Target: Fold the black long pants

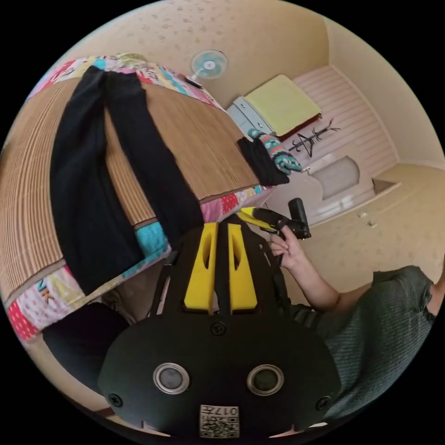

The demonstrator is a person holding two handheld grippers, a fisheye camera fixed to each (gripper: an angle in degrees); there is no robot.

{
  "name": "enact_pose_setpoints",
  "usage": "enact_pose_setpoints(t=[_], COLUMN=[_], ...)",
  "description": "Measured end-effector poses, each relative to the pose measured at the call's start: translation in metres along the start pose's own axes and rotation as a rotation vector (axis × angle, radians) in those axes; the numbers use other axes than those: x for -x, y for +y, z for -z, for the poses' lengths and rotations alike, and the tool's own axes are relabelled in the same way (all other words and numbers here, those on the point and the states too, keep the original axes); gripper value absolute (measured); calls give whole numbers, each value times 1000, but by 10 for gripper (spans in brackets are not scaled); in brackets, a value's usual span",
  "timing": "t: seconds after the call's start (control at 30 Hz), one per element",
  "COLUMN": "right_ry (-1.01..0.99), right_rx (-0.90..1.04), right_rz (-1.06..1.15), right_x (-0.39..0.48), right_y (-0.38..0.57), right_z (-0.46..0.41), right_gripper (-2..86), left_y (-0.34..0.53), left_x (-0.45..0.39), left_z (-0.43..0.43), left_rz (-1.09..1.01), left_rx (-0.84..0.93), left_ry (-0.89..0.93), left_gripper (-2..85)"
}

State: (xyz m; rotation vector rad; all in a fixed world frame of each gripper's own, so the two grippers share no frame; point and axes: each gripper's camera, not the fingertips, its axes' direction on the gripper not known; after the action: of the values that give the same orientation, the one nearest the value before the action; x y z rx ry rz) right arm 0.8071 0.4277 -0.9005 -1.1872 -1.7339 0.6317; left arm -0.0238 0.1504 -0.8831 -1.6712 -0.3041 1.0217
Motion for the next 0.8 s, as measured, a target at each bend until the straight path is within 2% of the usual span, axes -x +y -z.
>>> enact_pose_setpoints(t=[0.1, 0.2, 0.27, 0.33, 0.47, 0.5, 0.6, 0.67, 0.8], right_ry=[77, 36, -12, 20, 44, 52, 106, 245, 79], right_rx=[49, 123, 214, 273, 385, 413, 472, 440, 451], right_rz=[71, 173, 257, 293, 327, 324, 323, 315, 345], right_x=[10, 38, 69, 90, 123, 125, 130, 126, 117], right_y=[2, -3, -12, -18, -26, -27, -24, -23, -23], right_z=[-1, -26, -64, -99, -168, -179, -214, -215, -187], right_gripper=[83, 85, 89, 93, 108, 111, 106, 30, 10], left_y=[18, 35, 37, 48, 47, 46, 49, 54, 67], left_x=[76, 131, 158, 172, 168, 163, 151, 151, 146], left_z=[56, 74, 52, 43, 35, 32, 37, 45, 76], left_rz=[237, 327, 330, 336, 297, 264, 199, 183, 124], left_rx=[-110, -113, 5, -8, 45, 77, 112, 102, 2], left_ry=[-125, -59, 71, 190, 241, 237, 147, 134, 247], left_gripper=[119, 124, 124, 110, 89, 56, 25, 16, 3])
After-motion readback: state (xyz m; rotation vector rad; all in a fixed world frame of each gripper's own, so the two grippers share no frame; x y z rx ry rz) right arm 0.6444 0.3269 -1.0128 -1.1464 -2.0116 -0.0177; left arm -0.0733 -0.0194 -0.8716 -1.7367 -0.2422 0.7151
